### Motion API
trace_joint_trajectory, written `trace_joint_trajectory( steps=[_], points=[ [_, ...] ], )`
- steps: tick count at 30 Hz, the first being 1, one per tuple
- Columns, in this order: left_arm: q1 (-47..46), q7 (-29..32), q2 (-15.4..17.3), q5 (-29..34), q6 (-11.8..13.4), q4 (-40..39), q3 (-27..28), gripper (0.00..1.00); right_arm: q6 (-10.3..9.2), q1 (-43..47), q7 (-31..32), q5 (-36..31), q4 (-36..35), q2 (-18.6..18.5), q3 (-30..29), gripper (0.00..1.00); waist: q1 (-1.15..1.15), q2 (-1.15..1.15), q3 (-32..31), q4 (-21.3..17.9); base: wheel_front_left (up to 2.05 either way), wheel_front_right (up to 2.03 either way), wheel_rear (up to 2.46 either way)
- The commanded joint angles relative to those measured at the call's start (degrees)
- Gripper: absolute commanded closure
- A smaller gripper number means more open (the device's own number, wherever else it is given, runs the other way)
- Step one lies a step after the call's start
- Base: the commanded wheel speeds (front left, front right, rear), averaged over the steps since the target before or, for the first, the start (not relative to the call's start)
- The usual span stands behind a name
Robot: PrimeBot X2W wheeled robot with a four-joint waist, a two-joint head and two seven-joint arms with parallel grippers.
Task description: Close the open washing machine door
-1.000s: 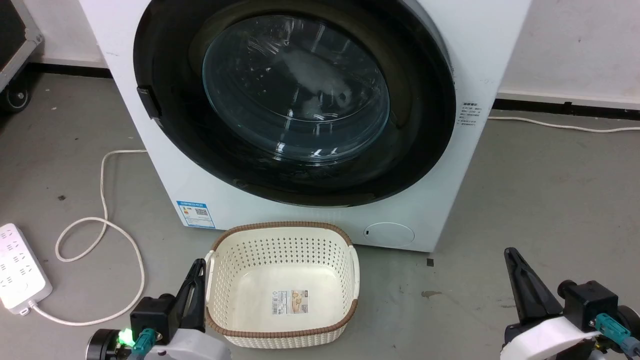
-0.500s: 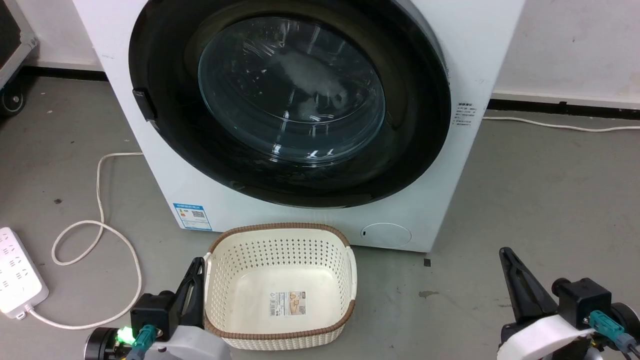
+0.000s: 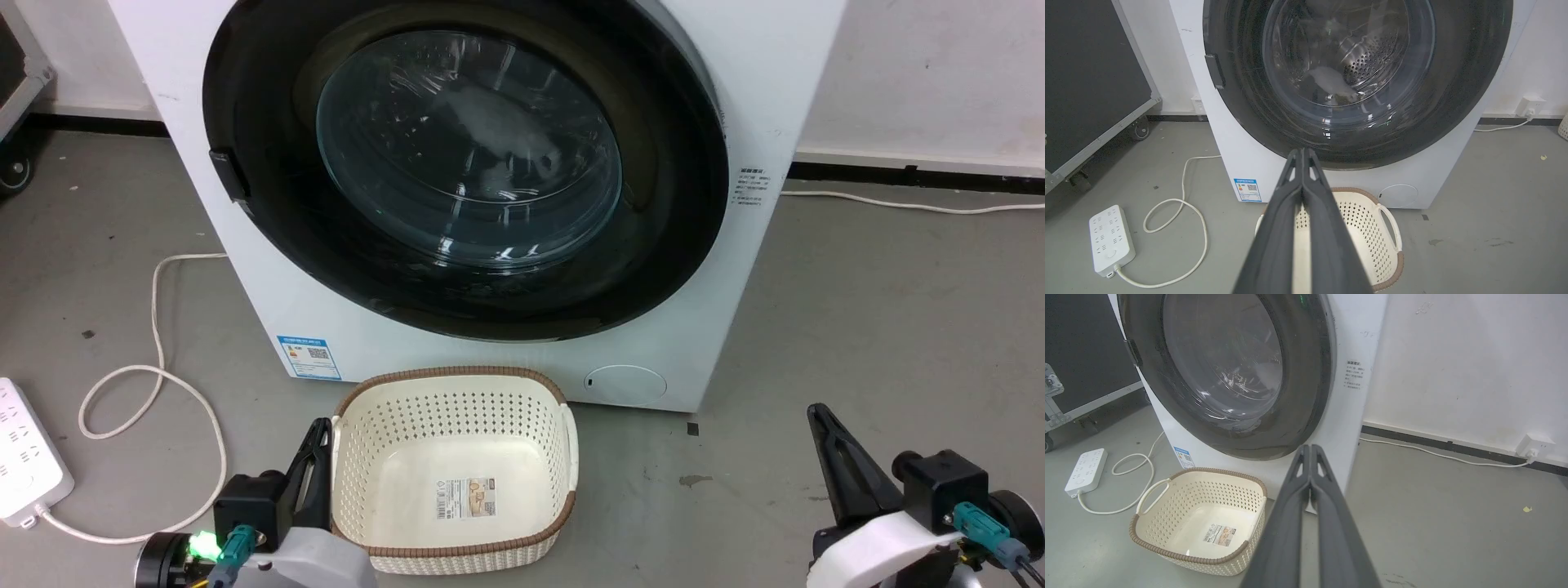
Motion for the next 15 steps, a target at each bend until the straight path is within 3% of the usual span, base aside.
trace_joint_trajectory(
  steps=[1,15],
  points=[
    [-0.8,0.4,0.0,0.4,0.3,-0.4,0.2,1.0,-0.03,-0.1,0.4,-0.5,-0.6,0.2,0.2,1.0,0.0,0.0,0.0,-0.1,0.0,0.0,0.0],
    [-1.0,2.0,-0.2,1.1,0.7,-1.3,0.5,1.0,-0.04,-0.1,2.0,-1.0,-1.5,0.2,0.9,1.0,0.0,0.0,-0.2,-0.6,0.0,0.0,0.0]
  ],
)
